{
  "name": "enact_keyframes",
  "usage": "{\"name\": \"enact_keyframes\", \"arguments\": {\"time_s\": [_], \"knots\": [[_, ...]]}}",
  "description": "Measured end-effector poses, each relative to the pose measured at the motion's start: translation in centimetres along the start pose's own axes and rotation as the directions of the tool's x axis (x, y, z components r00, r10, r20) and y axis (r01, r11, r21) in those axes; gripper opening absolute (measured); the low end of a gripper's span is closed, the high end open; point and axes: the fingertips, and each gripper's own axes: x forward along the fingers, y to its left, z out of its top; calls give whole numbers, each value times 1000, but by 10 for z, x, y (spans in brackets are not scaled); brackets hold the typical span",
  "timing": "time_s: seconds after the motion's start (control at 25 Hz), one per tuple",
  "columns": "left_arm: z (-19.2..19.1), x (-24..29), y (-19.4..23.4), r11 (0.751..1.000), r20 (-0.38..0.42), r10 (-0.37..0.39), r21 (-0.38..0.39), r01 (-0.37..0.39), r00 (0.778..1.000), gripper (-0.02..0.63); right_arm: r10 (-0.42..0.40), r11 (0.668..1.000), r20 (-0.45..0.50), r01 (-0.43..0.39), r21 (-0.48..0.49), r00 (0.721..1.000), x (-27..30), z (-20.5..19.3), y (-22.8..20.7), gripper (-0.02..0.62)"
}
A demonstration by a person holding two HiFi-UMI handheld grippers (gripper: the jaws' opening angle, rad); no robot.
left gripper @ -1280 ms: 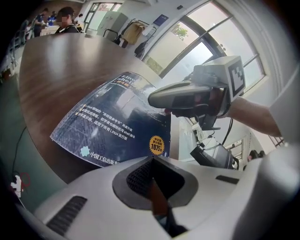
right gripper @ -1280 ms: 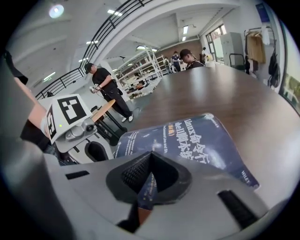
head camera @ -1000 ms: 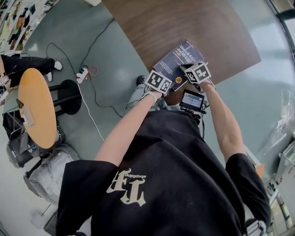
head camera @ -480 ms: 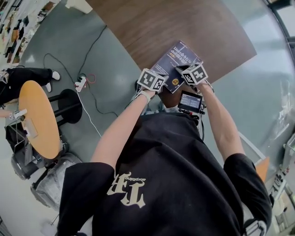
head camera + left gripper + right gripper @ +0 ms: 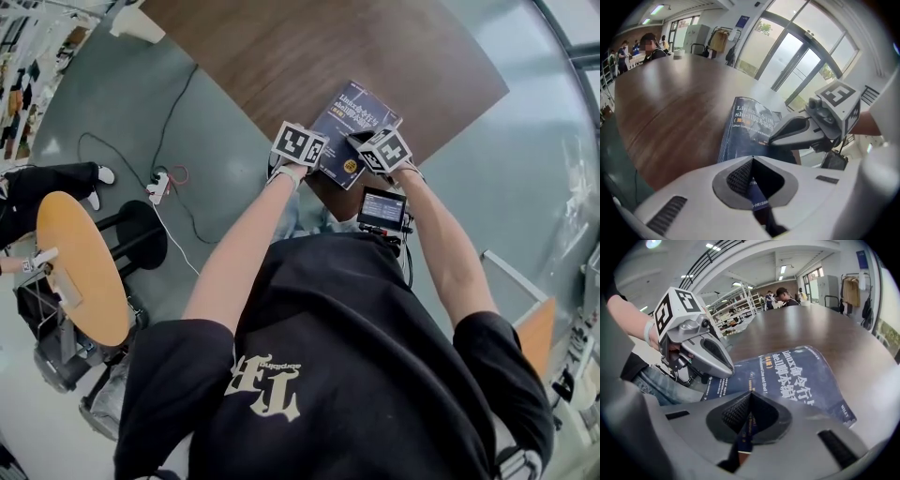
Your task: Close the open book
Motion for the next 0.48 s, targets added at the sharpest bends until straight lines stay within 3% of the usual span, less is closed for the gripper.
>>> {"name": "enact_keyframes", "arguments": {"time_s": [0.24,0.4,0.48], "knots": [[-2,12,3,1000,-75,-7,18,9,997,6,-41,999,12,41,-8,999,3,-2,-3,-12],[-4,14,4,992,-84,-103,-87,96,991,5,-64,998,16,65,-4,998,3,-5,-1,-12],[-3,18,6,987,-67,-136,-96,129,988,5,-76,997,27,77,-16,997,3,-6,-2,-12]]}}
